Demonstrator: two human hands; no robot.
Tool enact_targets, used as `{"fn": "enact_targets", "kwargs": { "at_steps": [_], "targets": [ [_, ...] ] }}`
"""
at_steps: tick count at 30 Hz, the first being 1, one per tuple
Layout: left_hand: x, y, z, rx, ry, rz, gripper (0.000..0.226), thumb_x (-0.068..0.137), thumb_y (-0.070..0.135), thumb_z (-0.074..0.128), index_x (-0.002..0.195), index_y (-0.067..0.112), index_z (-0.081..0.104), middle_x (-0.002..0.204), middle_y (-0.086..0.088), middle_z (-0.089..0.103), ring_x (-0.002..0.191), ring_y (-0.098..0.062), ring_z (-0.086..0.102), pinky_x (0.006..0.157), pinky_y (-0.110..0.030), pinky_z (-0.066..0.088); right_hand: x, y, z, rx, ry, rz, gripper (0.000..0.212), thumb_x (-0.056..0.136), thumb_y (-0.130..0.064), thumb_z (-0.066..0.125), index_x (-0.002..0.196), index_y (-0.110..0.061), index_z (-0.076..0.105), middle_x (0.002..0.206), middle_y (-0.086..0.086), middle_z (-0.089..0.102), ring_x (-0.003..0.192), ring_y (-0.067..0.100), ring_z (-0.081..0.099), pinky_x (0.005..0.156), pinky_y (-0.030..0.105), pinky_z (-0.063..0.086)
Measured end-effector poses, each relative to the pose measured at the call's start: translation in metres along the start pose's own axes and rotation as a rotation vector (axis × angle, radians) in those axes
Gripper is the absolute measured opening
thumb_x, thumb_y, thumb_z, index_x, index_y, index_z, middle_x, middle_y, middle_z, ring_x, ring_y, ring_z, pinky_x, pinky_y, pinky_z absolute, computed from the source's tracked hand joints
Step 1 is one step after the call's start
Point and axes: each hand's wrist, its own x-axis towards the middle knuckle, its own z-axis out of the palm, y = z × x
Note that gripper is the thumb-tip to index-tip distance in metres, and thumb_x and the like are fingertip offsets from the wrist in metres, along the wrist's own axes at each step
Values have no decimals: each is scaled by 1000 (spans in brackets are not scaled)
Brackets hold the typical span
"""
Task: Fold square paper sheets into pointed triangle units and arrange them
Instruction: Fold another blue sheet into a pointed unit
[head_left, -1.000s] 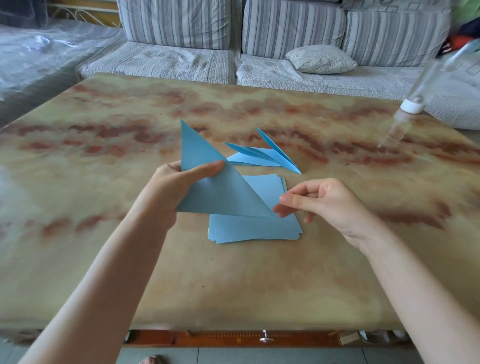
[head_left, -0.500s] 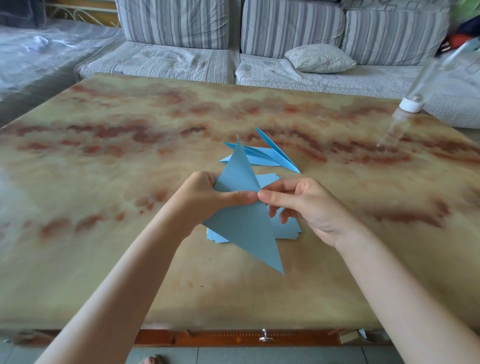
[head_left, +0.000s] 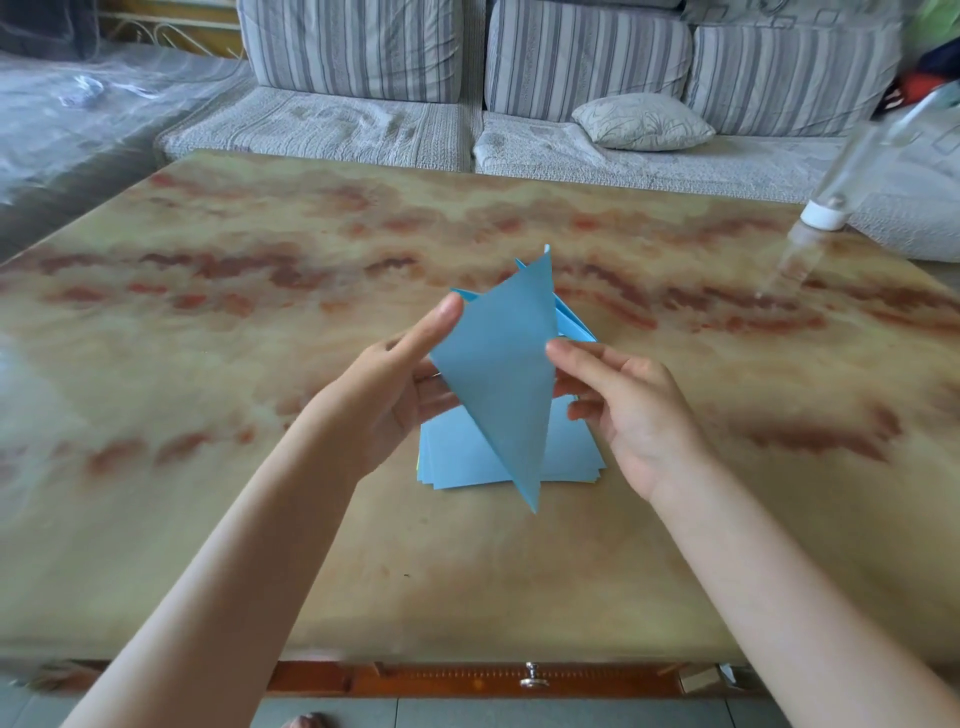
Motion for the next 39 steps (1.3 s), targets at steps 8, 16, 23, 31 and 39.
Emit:
{"fn": "enact_targets", "kwargs": {
  "at_steps": [8, 16, 23, 31, 39],
  "targets": [
    [-5, -27, 34, -25, 174, 1, 39, 64, 33, 77, 100, 17, 72, 95, -2, 75, 91, -14, 71, 88, -33, 53, -7, 8, 20, 136, 223, 10, 5, 82, -21, 74, 83, -18, 71, 78, -8, 69, 72, 4, 62, 65, 19, 47],
    [-2, -33, 38, -40, 347, 57, 20, 73, 14, 81, 90, 12, 72, 82, -4, 75, 80, -17, 71, 85, -34, 57, -12, 13, 30, 167, 238, 7, 3, 81, -13, 74, 82, -11, 72, 78, 0, 71, 73, 7, 65, 68, 19, 51],
    [-2, -37, 39, 25, 369, 21, 26, 72, 19, 81, 95, 12, 73, 86, -4, 76, 84, -17, 72, 79, -30, 55, -6, 13, 30, 253, 243, 71, 2, 80, -7, 73, 80, -8, 71, 80, 3, 71, 68, 11, 66, 75, 30, 55],
    [-7, -30, 38, 21, 285, -25, 17, 76, 14, 78, 90, 13, 71, 79, -2, 76, 75, -9, 72, 56, -15, 50, 7, 1, 20, 283, 259, 55, 6, 79, -8, 75, 77, -10, 70, 76, 1, 71, 67, 12, 67, 58, 20, 52],
    [-7, -31, 36, 84, 279, -49, 13, 75, 16, 79, 85, 13, 72, 78, -1, 76, 74, -9, 71, 64, -22, 53, 21, -2, 12, 353, 285, 85, 11, 80, -8, 74, 90, -7, 70, 90, 8, 71, 69, 13, 65, 63, 21, 54]
  ]
}}
